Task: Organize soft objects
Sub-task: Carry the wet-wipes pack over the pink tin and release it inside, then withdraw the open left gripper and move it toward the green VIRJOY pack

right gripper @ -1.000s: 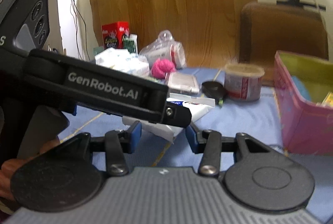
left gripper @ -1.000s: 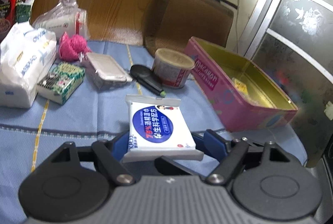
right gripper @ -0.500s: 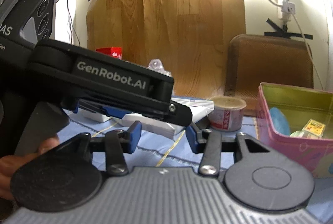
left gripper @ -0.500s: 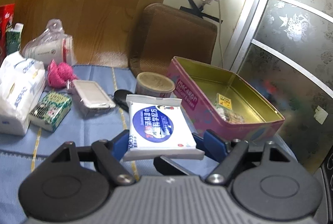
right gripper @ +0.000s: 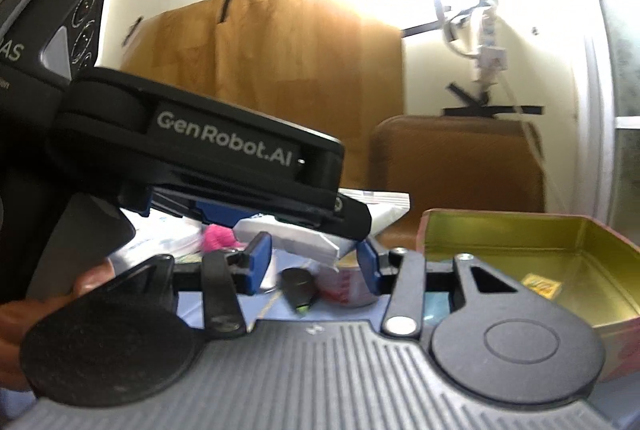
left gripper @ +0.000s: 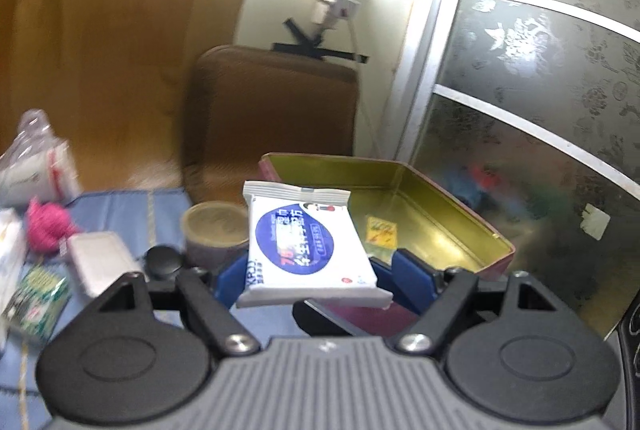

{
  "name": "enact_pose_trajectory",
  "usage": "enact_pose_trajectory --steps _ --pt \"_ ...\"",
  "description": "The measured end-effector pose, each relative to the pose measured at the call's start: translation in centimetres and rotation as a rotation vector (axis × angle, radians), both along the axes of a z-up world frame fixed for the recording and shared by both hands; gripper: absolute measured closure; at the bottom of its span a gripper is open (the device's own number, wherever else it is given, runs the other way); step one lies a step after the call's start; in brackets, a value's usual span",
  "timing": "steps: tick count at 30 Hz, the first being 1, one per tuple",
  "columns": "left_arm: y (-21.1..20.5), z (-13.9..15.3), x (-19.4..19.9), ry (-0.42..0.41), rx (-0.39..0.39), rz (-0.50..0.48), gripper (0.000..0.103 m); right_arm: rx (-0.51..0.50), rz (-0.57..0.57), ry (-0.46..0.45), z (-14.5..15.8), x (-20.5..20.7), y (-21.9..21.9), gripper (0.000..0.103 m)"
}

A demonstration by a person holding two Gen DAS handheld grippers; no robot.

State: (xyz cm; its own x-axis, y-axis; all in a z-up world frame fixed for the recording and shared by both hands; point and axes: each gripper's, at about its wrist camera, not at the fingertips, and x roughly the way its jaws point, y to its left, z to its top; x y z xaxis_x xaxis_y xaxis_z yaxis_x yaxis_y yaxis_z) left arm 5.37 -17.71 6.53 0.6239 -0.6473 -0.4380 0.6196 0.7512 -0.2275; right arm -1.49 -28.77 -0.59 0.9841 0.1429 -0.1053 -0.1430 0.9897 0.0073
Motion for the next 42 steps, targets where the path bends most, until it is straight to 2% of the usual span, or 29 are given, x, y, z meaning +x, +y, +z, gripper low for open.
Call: enact_pose_trajectory --steps 5,12,14,16,19,22,26,31,36,39,42 --pt "-4.0 0.2 0.6 -0.02 0.006 -0.062 0.025 0.004 -0.074 -0.014 0.1 -0.4 -2.8 0.053" --pt "-9.8 -0.5 2.6 -0.024 -0.001 -0.156 0.023 0.034 -0.213 0.042 -1.1 1.3 -7.2 0.054" --pt "-11.7 -1.0 3.5 -0.019 0.024 -0.173 0.023 0.043 -0.285 0.073 -1.7 2.6 -8.7 0.054" --pt "-12.6 -1.2 4.4 0.002 0.041 -0.155 0.024 0.037 -0.357 0.103 -2.1 3.3 -9.8 0.053" --pt "-11.8 -1.2 4.6 0.025 0.015 -0.149 0.024 0.091 -0.373 0.1 -2.4 2.4 -11.1 0.053" --pt "-10.0 -0.9 4.1 0.004 0.011 -0.134 0.023 0.11 -0.387 0.082 -2.4 1.3 -11.2 0.053" --pt "-6.0 -0.8 2.5 -0.016 0.001 -0.118 0.023 0.137 -0.349 0.034 -1.8 0.0 -9.9 0.053" --pt "1.9 -1.5 0.8 -0.005 -0.015 -0.038 0.022 0.117 -0.183 0.029 -0.7 0.2 -5.5 0.054" --pt "11.9 -3.7 0.4 0.077 -0.023 0.152 0.022 0.102 0.087 0.163 -1.3 3.6 1.0 0.055" --pt "17.9 -5.5 0.0 0.142 -0.054 0.256 0.022 0.049 0.27 0.258 -1.6 7.2 5.6 0.054" --pt "22.1 -6.8 -0.4 0.185 -0.096 0.329 0.022 0.0 0.373 0.313 -1.7 11.2 9.7 0.051"
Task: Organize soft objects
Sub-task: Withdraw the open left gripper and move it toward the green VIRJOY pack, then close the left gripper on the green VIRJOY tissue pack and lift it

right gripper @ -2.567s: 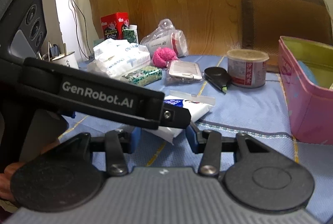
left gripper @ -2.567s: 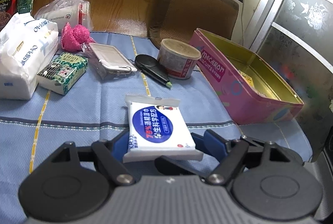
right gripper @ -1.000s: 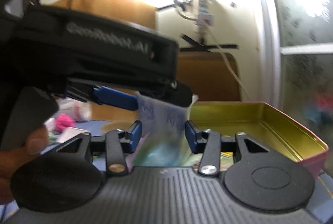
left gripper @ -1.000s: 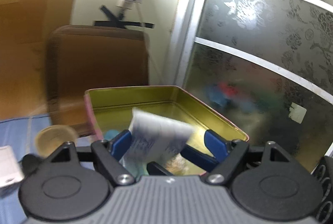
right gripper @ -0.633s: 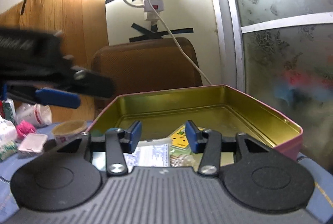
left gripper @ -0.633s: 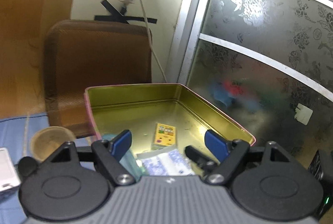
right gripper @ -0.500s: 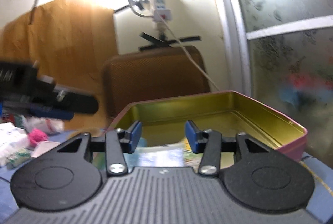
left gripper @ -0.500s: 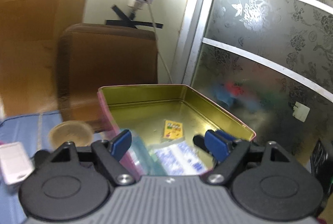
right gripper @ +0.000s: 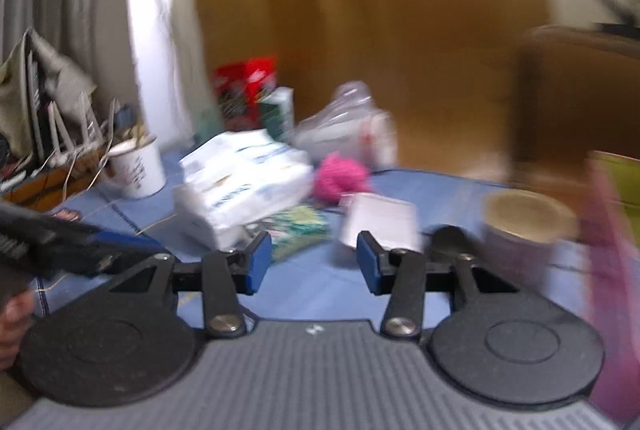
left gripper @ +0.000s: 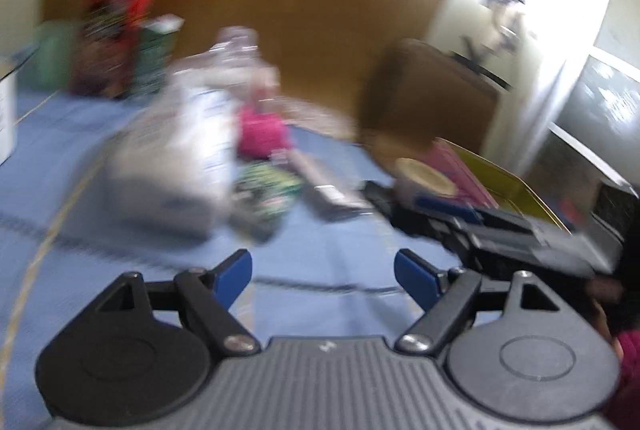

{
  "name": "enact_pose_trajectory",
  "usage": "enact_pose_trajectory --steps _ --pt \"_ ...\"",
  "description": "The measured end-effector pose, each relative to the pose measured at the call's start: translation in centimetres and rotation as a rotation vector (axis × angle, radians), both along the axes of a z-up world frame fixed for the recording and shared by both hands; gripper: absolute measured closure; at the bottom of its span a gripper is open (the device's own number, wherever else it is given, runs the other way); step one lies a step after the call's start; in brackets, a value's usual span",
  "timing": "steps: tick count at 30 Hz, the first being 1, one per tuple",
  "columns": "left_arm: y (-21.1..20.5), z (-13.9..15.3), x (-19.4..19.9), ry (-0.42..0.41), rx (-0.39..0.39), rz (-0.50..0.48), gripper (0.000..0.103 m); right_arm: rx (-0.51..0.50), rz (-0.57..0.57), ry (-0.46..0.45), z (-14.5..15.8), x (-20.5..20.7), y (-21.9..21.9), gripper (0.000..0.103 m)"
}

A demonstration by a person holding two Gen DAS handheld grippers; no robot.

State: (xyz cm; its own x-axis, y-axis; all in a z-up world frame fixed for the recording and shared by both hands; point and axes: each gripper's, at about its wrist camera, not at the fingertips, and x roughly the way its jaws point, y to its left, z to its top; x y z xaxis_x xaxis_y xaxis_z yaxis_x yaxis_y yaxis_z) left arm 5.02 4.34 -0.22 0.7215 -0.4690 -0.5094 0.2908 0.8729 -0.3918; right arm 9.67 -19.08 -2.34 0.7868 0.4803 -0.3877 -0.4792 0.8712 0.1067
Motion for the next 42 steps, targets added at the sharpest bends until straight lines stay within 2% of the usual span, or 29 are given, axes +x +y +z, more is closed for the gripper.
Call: enact_pose_trajectory --steps 2,7,11,16,24,26,28,32,35,39,42 --pt "2.2 -0.8 -0.6 0.012 -0.027 0.034 0.022 -0.005 0.032 0.047 -0.1 2.7 1.8 0.045" --pt "4.8 -1.9 -1.5 0.034 -0.075 0.052 0.022 0.0 0.036 0.216 -0.9 10.1 4.5 0.045" --pt "5.1 -2.3 -1.6 0.033 -0.093 0.048 0.022 -0.037 0.082 0.321 -2.2 12.1 5.4 0.045" --pt "5.5 -2.5 -1.6 0.035 -0.111 0.049 0.022 -0.024 0.176 0.339 -2.3 9.2 4.7 0.052" --pt "3.9 -2.7 -1.8 0.054 -0.102 0.014 0.022 0.033 0.29 0.316 -2.9 -0.6 2.2 0.051" --pt "3.4 -2.6 -1.7 0.062 -0.104 0.002 0.022 0.034 0.276 0.29 -2.7 -1.6 2.1 0.051" --pt "3.0 -2.5 -1.8 0.06 -0.102 -0.003 0.022 0.064 0.227 0.243 -2.1 -3.0 1.2 0.044" --pt "2.7 -2.1 -1.7 0.059 -0.087 -0.008 0.022 0.129 0.192 0.195 -1.5 -5.3 -0.2 0.037" --pt "2.8 -1.6 -1.4 0.056 -0.086 -0.002 0.022 0.085 0.202 0.176 -1.9 -7.1 0.5 0.031" --pt "2.5 -1.6 -0.8 0.078 -0.084 -0.014 0.022 -0.036 0.2 0.147 -2.7 -8.7 2.8 0.031" --pt "1.6 -1.9 -0.3 0.096 -0.073 -0.037 0.022 -0.066 0.198 0.156 -3.1 -8.5 3.8 0.03"
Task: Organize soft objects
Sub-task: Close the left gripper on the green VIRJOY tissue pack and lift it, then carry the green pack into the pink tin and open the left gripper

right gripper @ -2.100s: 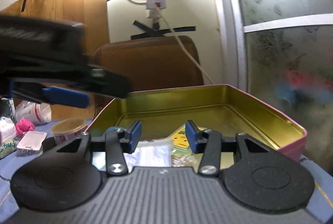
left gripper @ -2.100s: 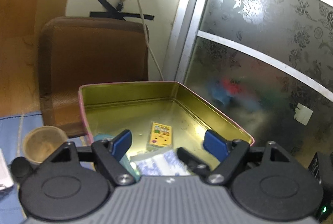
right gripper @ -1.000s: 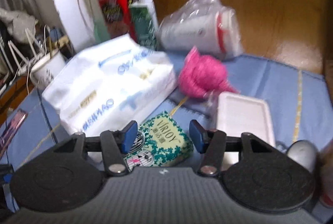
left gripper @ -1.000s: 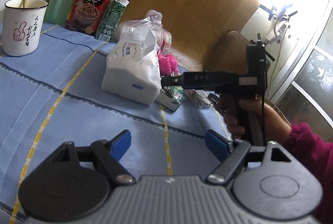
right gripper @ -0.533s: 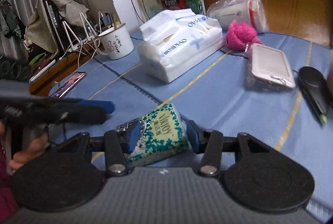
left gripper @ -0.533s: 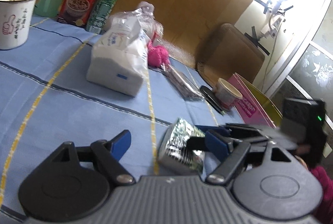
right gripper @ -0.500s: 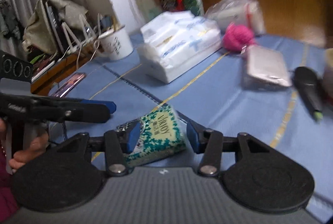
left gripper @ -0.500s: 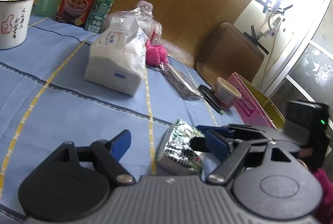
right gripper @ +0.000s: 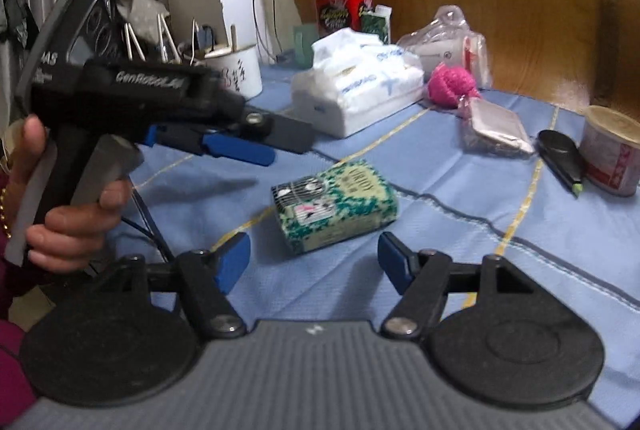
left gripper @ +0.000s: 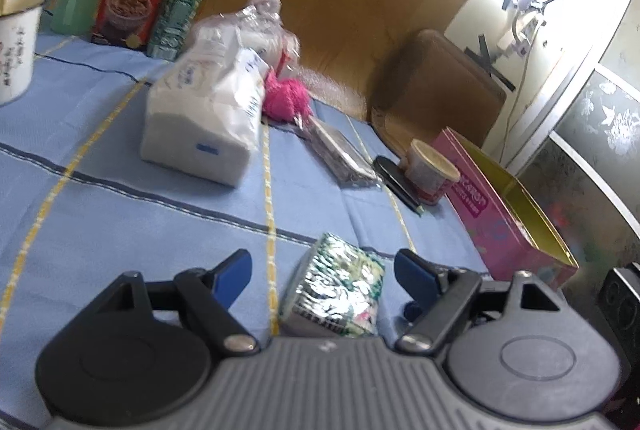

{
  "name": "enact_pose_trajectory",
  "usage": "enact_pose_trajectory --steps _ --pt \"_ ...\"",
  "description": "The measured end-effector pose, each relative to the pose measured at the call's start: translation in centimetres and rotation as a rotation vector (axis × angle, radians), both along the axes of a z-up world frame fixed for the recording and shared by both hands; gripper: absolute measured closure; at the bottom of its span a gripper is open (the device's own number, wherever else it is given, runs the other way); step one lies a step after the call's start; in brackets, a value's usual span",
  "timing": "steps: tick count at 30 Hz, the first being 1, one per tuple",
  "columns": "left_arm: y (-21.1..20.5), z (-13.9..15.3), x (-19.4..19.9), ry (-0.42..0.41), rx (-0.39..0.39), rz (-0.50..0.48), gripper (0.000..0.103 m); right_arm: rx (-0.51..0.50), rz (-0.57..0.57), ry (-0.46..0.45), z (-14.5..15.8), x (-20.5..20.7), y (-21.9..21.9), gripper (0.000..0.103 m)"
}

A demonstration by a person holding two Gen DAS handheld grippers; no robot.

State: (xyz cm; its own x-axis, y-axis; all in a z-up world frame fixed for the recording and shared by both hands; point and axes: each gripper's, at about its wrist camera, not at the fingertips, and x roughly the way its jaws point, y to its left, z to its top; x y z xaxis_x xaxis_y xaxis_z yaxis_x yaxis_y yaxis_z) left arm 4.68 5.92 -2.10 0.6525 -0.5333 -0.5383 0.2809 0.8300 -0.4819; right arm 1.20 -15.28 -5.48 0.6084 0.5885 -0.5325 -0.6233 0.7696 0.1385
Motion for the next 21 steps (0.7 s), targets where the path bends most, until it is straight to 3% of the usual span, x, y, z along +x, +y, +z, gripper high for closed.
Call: enact_pose_trajectory --steps 2,4,5,6,7,8,12,21 --pt "-0.7 -0.4 0.4 0.018 0.001 -0.016 0.023 -0.011 -0.003 0.009 -0.3 0.0 0.4 0.03" --pt "-1.7 -1.1 1.0 0.051 -0.003 -0.047 0.032 -0.021 -0.013 0.01 -0.6 0.6 1.0 0.032" --pt "-2.2 -1.5 1.2 0.08 -0.007 -0.068 0.043 -0.02 -0.015 0.015 -0.8 0.9 1.2 0.039" --pt "-2.8 -1.5 1.1 0.08 0.002 -0.071 0.043 -0.02 -0.04 0.004 -0.9 1.0 1.1 0.043" --pt "-3.4 -1.3 0.8 0.069 0.023 -0.071 0.043 -0.024 -0.066 -0.012 -0.8 0.9 1.0 0.053" --pt "-4.0 -0.8 0.6 0.059 0.037 -0.084 0.043 -0.025 -0.086 -0.022 -0.7 0.8 0.6 0.056" --pt "-6.4 1.3 0.7 0.004 0.041 -0.138 0.043 0.051 -0.155 -0.054 0.4 0.2 -2.6 0.057" --pt "-18.5 7.5 1.7 -0.214 0.089 -0.315 0.043 0.007 -0.404 -0.354 4.7 -2.7 -10.4 0.057"
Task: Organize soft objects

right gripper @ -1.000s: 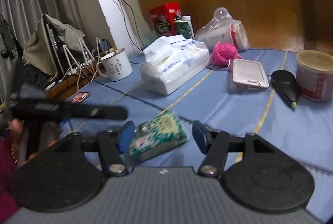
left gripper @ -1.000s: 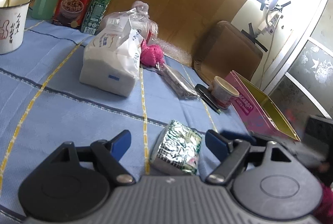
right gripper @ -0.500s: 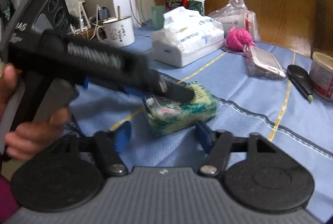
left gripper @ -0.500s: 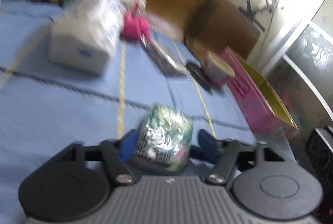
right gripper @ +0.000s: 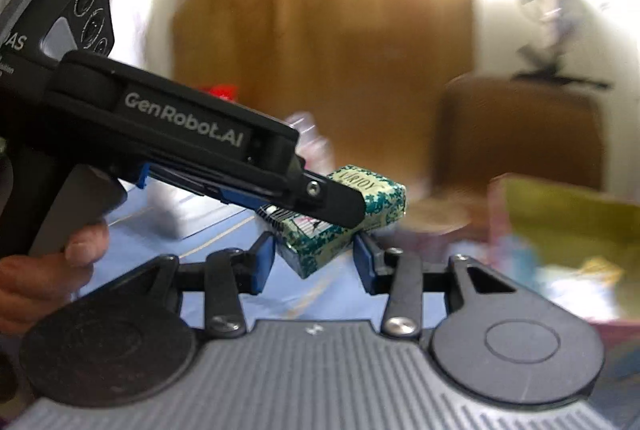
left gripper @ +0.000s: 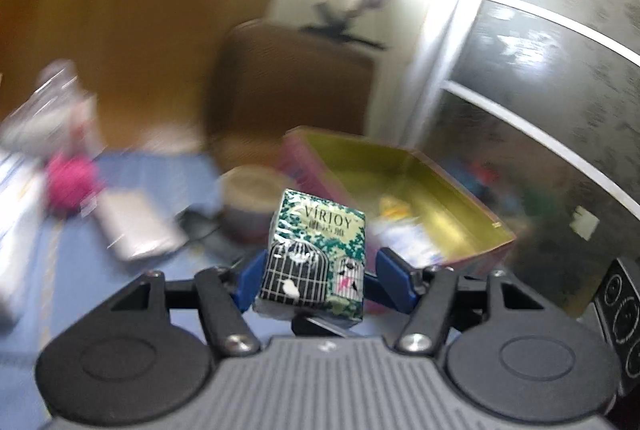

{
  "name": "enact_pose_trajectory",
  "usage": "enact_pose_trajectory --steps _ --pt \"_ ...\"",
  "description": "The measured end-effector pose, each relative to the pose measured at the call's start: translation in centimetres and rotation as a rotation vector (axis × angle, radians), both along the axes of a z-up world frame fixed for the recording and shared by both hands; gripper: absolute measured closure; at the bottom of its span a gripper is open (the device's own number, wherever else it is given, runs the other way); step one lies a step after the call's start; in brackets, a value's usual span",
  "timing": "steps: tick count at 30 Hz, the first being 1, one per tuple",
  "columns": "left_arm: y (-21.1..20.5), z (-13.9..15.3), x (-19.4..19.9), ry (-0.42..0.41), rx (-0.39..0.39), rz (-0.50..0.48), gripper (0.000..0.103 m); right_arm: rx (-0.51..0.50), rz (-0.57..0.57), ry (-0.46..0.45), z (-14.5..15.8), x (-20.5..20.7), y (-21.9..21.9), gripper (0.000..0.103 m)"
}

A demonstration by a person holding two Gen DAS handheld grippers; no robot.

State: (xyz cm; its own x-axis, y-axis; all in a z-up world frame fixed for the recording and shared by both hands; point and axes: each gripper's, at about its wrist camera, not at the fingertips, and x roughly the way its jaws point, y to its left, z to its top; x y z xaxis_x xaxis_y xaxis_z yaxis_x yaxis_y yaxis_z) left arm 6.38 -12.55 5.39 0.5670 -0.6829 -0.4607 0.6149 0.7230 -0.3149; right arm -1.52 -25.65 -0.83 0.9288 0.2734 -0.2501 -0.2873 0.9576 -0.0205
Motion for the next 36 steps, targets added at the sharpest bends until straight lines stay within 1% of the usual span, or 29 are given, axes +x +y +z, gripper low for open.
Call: enact_pose_trajectory --steps 3,5,10,13,14,15,17,18,19,21,22,27,29,31,36 --pt "-5.1 1.2 0.3 -0.043 -0.002 -0.073 0.043 0.013 -0.093 -0.037 0.7 -0.5 -3.8 0.057" --pt "-8.4 1.4 0.5 -0.054 0.0 -0.119 0.043 0.019 -0.152 -0.049 0.9 -0.8 -6.1 0.057" --pt "-15.0 0.4 1.4 -0.031 0.005 -0.2 0.043 0.029 -0.276 -0.035 0.1 -1.2 -11.4 0.057" --pt "-17.8 -0.7 2.0 -0.022 0.019 -0.22 0.042 0.028 -0.328 -0.011 -0.9 -0.8 -13.2 0.057" --pt "-18.6 -1.1 2.3 -0.022 0.026 -0.217 0.04 0.026 -0.345 -0.003 -1.2 -0.5 -13.7 0.057" --pt "-19.1 -1.5 2.5 -0.016 0.038 -0.212 0.039 0.015 -0.377 0.005 -1.6 -0.1 -14.2 0.056" --pt "-20.0 -2.2 3.0 0.009 0.061 -0.198 0.039 -0.042 -0.49 0.012 -2.2 0.3 -14.7 0.055" --pt "-20.0 -2.3 3.2 0.012 0.071 -0.182 0.039 -0.058 -0.532 0.019 -2.6 0.6 -15.0 0.054" --pt "-19.6 -2.4 3.2 0.01 0.074 -0.169 0.039 -0.039 -0.544 0.026 -2.7 0.6 -15.5 0.054" --pt "-18.3 -2.2 2.9 0.002 0.068 -0.16 0.037 0.046 -0.529 0.013 -2.7 -0.3 -16.3 0.054" --pt "-17.5 -2.0 2.7 -0.007 0.065 -0.152 0.037 0.064 -0.527 0.003 -2.6 -0.6 -16.3 0.054" --pt "-13.0 -0.9 0.8 -0.081 0.052 -0.129 0.035 0.083 -0.499 -0.072 -1.7 -2.4 -14.5 0.055" --pt "-10.6 -0.8 -0.1 -0.103 0.046 -0.12 0.032 0.098 -0.469 -0.094 -1.2 -2.7 -13.5 0.055" --pt "-8.0 -0.9 -0.8 -0.113 0.051 -0.095 0.032 0.111 -0.413 -0.104 -0.6 -2.2 -12.0 0.055" --pt "-1.4 -2.1 -1.3 -0.1 0.073 0.021 0.032 0.101 -0.239 -0.062 -0.4 -0.7 -6.9 0.055"
